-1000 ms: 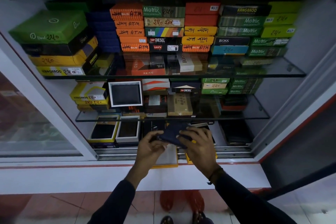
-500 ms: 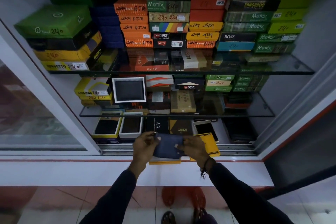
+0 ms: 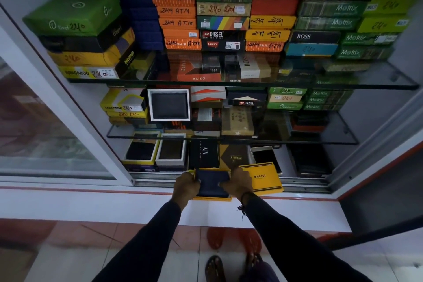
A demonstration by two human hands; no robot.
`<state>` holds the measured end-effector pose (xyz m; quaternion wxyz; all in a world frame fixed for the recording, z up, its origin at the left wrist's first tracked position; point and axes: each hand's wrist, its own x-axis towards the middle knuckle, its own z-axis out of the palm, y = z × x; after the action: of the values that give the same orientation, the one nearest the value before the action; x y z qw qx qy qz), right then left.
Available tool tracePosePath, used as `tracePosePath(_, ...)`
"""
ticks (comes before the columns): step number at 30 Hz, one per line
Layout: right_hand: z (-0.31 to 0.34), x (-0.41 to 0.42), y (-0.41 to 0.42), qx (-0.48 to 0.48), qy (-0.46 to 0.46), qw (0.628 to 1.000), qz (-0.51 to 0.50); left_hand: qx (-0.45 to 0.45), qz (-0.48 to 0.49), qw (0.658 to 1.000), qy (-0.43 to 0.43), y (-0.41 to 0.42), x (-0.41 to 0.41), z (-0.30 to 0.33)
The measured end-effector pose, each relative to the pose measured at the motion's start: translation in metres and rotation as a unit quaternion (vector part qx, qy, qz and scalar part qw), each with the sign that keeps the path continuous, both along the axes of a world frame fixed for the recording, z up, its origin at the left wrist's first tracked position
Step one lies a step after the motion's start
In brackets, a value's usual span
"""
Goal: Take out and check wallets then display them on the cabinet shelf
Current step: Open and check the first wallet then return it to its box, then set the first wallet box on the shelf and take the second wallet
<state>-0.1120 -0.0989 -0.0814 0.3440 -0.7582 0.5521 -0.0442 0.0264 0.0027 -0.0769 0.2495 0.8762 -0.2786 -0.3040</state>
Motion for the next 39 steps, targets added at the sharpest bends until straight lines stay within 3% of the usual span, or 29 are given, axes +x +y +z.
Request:
tracePosePath(5,0.021,-0.025,0.008,-0.096,-0.092,0.991,-0.013,-0.123,-0.019,0.986,-0.109,0.018,-0.016,0.043)
tracePosePath(10,0.091,-0.045,0.000,-0.264,-0.247,0.930,-0.061,-0.282,-0.046,0.934,-0.215,0.011,-0.030,0.103)
tracePosePath(14,0.134,-0.030,-0.039,-0.259,-0.314,0.909,-0.085,-0.317,-0.060,0.909,-0.264,-0.034,-0.021,0.140)
tracePosePath(19,0.148,0.002,-0.085,-0.265,-0.325,0.899,-0.126,-0.261,-0.058,0.918,-0.294,-0.097,0.001,0.153)
tracePosePath(24,0.137,0.013,-0.117,-0.176,-0.271,0.941,-0.103,-0.189,-0.061,0.946,-0.256,-0.123,0.014,0.141)
tracePosePath(27,0.127,-0.001,-0.115,-0.167,-0.303,0.927,-0.146,-0.240,-0.030,0.934,-0.263,-0.110,0.004,0.128)
tracePosePath(30,0.111,-0.033,-0.101,-0.245,-0.322,0.896,-0.182,-0.301,-0.010,0.903,-0.306,-0.087,-0.018,0.104)
tracePosePath(34,0.087,-0.073,-0.078,-0.311,-0.329,0.873,-0.183,-0.341,-0.005,0.886,-0.314,-0.066,-0.048,0.068)
tracePosePath(36,0.071,-0.091,-0.071,-0.304,-0.318,0.877,-0.195,-0.371,-0.057,0.871,-0.316,-0.060,-0.063,0.047)
tracePosePath(39,0.044,-0.111,-0.058,-0.259,-0.247,0.911,-0.205,-0.369,-0.254,0.833,-0.324,-0.056,-0.086,0.019)
